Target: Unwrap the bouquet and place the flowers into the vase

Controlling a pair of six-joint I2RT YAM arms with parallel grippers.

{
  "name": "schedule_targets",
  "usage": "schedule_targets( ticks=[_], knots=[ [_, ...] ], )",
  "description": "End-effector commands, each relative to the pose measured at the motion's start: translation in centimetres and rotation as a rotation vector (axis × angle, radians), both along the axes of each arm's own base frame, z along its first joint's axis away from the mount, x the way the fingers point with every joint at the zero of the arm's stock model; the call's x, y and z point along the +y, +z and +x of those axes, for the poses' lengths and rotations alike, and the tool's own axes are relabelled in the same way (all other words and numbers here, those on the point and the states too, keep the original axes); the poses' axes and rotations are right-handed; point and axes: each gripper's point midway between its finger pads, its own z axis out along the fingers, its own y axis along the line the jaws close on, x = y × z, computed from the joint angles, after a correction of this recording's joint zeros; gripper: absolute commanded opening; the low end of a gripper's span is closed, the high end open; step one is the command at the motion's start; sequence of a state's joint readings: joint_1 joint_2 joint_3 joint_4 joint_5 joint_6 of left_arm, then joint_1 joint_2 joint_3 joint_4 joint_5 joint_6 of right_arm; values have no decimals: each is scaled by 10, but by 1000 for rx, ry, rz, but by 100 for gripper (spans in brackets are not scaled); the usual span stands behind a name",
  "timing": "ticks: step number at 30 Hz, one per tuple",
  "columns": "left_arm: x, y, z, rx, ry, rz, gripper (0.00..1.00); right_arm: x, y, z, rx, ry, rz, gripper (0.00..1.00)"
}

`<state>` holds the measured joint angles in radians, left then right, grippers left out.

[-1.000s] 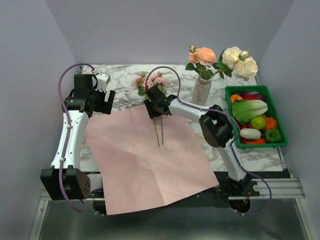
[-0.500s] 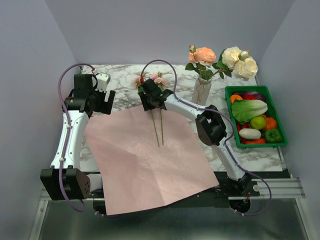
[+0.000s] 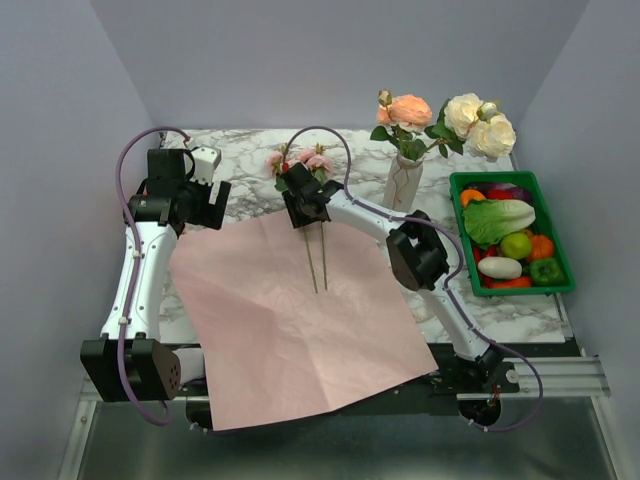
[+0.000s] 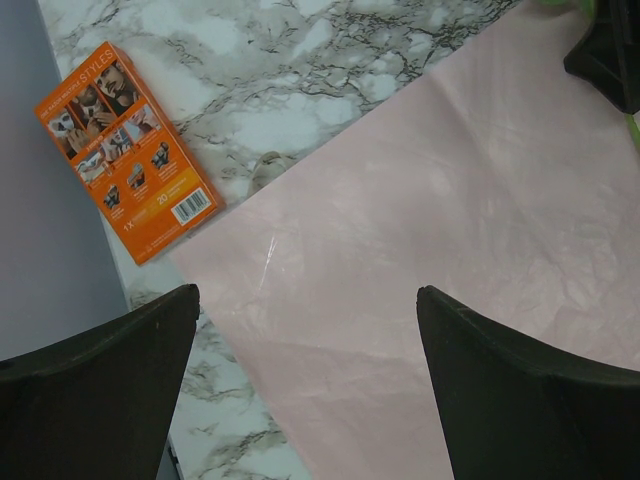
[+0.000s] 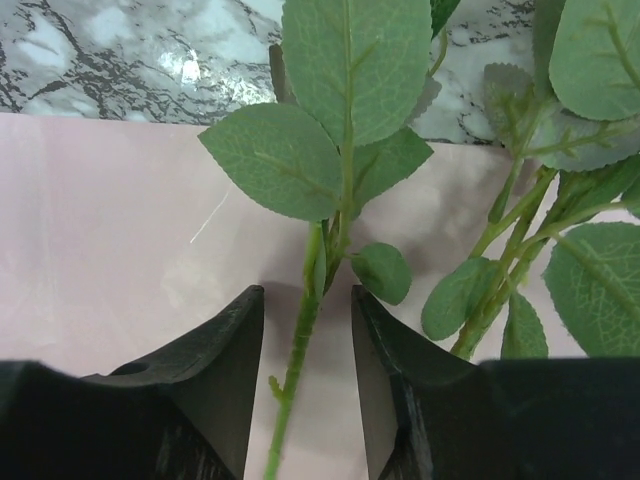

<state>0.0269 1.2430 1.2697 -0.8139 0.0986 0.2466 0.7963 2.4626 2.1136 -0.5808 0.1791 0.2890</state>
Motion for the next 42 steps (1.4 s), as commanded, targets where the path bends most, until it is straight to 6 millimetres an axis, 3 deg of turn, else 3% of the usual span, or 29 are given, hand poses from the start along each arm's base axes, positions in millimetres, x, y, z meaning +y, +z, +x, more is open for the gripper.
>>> schedule_targets(
  ticks=[1, 5, 10, 15, 16, 17, 18, 19, 22, 23, 25, 27, 29, 30, 31, 34, 36, 37, 38, 39, 40, 41, 42],
  knots=[
    [-1, 12, -6, -20, -18, -7, 99, -9, 3, -3, 25, -29, -23, 47],
    [-2, 16, -8, -26, -20, -10, 99, -6, -2, -1, 42, -37, -23, 38],
    [-1, 15, -8, -19, -19, -6, 99, -5, 5, -1, 33, -38, -5, 1],
    [-2, 17, -6, -21, -13, -12, 99, 0, 48, 4, -46, -16, 53, 1],
    [-2, 18, -7, -23, -11, -14, 99, 2, 73, 5, -81, -9, 85, 1],
    [-2, 18, -7, -24, -13, -14, 99, 0, 80, 4, -95, 5, 89, 1],
    [-2, 18, -7, -22, -12, -15, 99, 4, 100, 6, -134, 18, 130, 1],
    [-1, 19, -8, -25, -9, -14, 99, 4, 133, 6, -183, 29, 176, 1],
    [-1, 22, -8, -31, -7, -11, 99, 8, 188, 2, -285, 82, 268, 1],
    [-1, 24, -8, -34, -6, -12, 99, 4, 229, -3, -351, 103, 315, 1],
    [-2, 25, -8, -32, -2, -19, 99, 4, 268, -10, -421, 141, 378, 1],
    [-2, 27, -7, -36, 0, -23, 99, -3, 325, -25, -526, 189, 451, 1],
    [-3, 29, -6, -39, 2, -31, 99, -6, 344, -40, -589, 251, 458, 1],
    [-4, 29, -6, -40, 1, -36, 99, -18, 398, -56, -721, 268, 535, 1],
    [-5, 29, -5, -40, 1, -41, 99, -16, 389, -68, -739, 294, 523, 1],
    [-7, 28, -2, -33, 0, -53, 99, -45, 452, -95, -942, 280, 539, 1],
    [-7, 28, -1, -33, 0, -56, 99, -64, 475, -103, -1059, 232, 558, 1],
    [-6, 30, 0, -39, 2, -55, 99, -89, 505, -121, -1138, 205, 607, 1],
    [-6, 29, 0, -38, 2, -53, 99, -102, 515, -129, -1200, 194, 614, 1],
    [-6, 28, 0, -38, 1, -52, 99, -111, 506, -133, -1253, 172, 631, 1],
    [-6, 28, 1, -41, 3, -52, 99, -123, 512, -142, -1301, 160, 647, 1],
    [-6, 27, 1, -36, 0, -53, 99, -146, 523, -155, -1370, 132, 651, 1],
    [-6, 25, 1, -33, 1, -55, 99, -155, 514, -156, -1392, 98, 638, 1]
  ],
)
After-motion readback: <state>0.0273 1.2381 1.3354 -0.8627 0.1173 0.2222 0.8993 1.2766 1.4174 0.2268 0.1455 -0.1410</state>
